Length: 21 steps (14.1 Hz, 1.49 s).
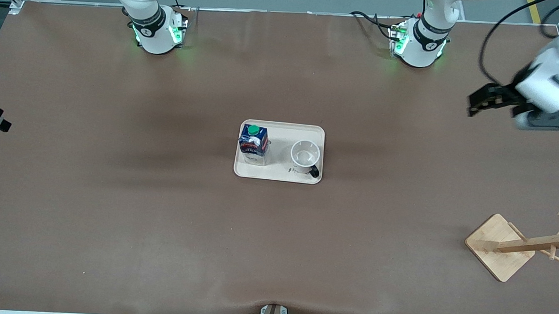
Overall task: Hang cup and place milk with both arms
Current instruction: 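Move the left gripper toward the white mug on the tray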
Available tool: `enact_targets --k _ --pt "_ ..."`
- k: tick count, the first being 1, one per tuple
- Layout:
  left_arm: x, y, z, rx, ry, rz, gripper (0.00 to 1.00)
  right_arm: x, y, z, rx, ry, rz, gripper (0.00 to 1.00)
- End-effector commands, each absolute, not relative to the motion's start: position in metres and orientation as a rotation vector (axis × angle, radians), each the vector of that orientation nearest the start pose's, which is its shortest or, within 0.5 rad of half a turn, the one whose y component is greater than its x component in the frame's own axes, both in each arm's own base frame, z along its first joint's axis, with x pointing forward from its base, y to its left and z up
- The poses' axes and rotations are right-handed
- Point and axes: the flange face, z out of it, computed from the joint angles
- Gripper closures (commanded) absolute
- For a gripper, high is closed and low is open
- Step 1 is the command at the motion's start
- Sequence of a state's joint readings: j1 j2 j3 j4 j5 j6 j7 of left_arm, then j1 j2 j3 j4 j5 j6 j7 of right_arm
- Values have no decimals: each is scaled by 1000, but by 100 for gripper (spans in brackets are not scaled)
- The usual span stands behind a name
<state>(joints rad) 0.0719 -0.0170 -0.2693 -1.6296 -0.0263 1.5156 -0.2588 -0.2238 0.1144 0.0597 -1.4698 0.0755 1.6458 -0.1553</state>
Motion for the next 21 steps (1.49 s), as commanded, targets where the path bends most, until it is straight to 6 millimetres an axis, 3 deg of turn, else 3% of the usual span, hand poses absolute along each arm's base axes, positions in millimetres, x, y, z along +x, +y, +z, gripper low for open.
enact_targets --k 1,4,6,9,12,15,19,21 --pt "523 -157 561 -3134 -178 174 0 571 -83 631 -3053 -169 -80 0" --pt "521 -200 519 -3142 -205 151 0 543 -74 633 -3051 -192 -26 0" --pt "523 -238 498 -3158 -355 135 0 528 -69 630 -3053 -191 -15 0" --pt "528 -290 472 -3218 -510 72 0 532 -59 630 -3053 -206 -37 0" --pt "515 -331 445 -3227 -480 103 0 547 -63 626 -3048 -203 -36 0" --pt "511 -355 414 -3168 -536 75 0 574 -70 587 -2998 -176 20 0" --pt "504 -365 352 -3175 -656 44 0 585 -74 580 -2963 -165 -12 0" --pt "495 -372 324 -3161 -702 15 0 596 -71 553 -2951 -179 61 0"
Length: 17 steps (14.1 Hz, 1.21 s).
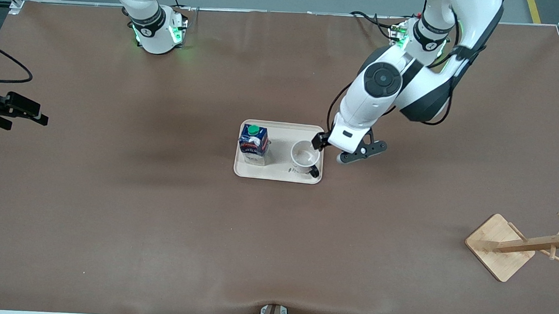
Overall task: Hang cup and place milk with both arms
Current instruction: 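Grasp the mug rim with the left gripper while the right gripper approaches the milk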
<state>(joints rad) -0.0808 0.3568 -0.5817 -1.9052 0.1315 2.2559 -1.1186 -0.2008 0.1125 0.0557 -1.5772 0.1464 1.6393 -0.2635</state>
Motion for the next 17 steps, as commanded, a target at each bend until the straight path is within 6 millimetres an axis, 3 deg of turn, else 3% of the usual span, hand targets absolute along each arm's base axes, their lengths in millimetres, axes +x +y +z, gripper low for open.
enact_targets --k 1,3,4,6,7,8,9,10,13,15,17 --pt "490 -380 312 -3150 -722 20 0 599 -69 547 -2950 -180 86 0" --pt "487 -387 294 -3130 -776 35 0 597 -61 545 -2948 -191 116 0" --pt "485 -387 286 -3116 -792 49 0 592 -46 544 -2932 -230 185 0" --pt "482 -385 271 -3098 -790 82 17 589 -27 542 -2921 -272 236 0" --pt "485 -383 260 -3091 -804 111 31 589 -38 540 -2924 -247 234 0" --pt "485 -387 255 -3097 -804 124 39 589 -56 529 -2915 -218 269 0" --pt "485 -388 253 -3106 -807 123 43 586 -69 512 -2896 -180 335 0" --pt "485 -387 252 -3105 -816 126 44 580 -68 511 -2883 -171 388 0" --pt "483 -388 239 -3092 -835 161 50 570 -60 508 -2851 -184 509 0" --pt "482 -389 232 -3086 -840 181 60 572 -53 508 -2871 -94 513 0" --pt "481 -390 226 -3088 -838 194 85 575 -29 503 -2892 -15 550 0"
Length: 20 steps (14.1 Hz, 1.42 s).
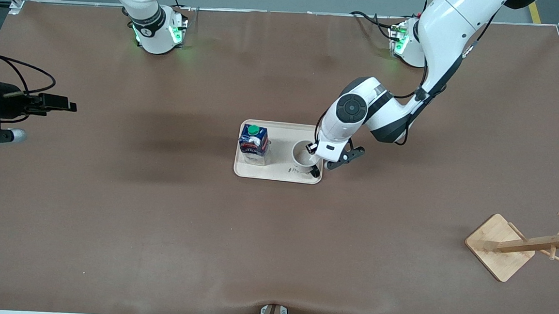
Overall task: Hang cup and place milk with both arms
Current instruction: 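Grasp the mug rim with the left gripper while the right gripper approaches the milk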
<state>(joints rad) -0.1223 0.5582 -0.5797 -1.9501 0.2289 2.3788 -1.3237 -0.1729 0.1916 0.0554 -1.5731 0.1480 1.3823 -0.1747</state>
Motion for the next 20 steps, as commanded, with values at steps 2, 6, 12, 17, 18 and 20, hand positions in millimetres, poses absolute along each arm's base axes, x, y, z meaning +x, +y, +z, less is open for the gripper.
enact_targets --k 2,6,12,17,18,20 --pt "477 -400 226 -3121 -826 179 100 581 6 499 -2927 -24 525 0" --pt "479 -400 236 -3134 -800 151 100 596 45 485 -2967 85 461 0" --pt "520 -358 325 -3077 -781 8 100 594 149 472 -3010 217 429 0" --pt "559 -258 397 -3058 -635 27 100 561 271 452 -3050 423 434 0" --pt "564 -235 410 -3060 -646 31 100 556 298 442 -3052 453 421 0" --pt "579 -174 420 -3072 -549 62 100 543 345 425 -3017 568 390 0"
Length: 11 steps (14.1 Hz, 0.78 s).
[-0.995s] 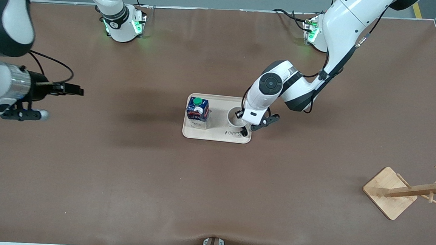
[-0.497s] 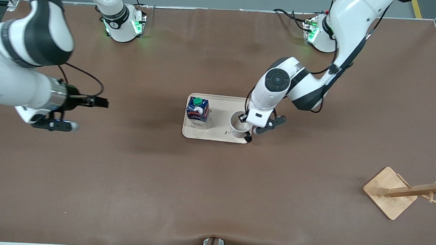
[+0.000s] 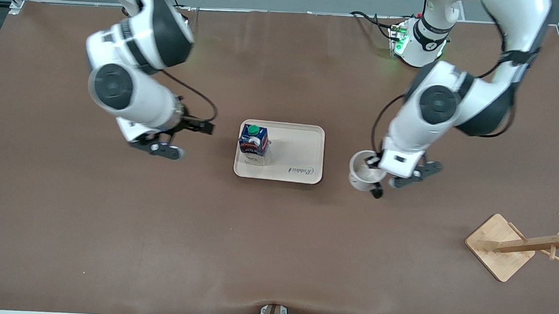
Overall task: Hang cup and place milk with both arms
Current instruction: 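Carry the mug toward the wooden stand while the right gripper grasps the milk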
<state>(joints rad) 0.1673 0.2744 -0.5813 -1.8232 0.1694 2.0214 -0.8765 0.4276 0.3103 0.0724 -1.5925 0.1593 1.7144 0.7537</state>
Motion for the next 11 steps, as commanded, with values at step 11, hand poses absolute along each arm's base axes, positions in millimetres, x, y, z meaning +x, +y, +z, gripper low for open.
enact_targets --k 11 --pt "621 35 485 -3138 -24 -44 100 519 424 366 -3032 524 315 0"
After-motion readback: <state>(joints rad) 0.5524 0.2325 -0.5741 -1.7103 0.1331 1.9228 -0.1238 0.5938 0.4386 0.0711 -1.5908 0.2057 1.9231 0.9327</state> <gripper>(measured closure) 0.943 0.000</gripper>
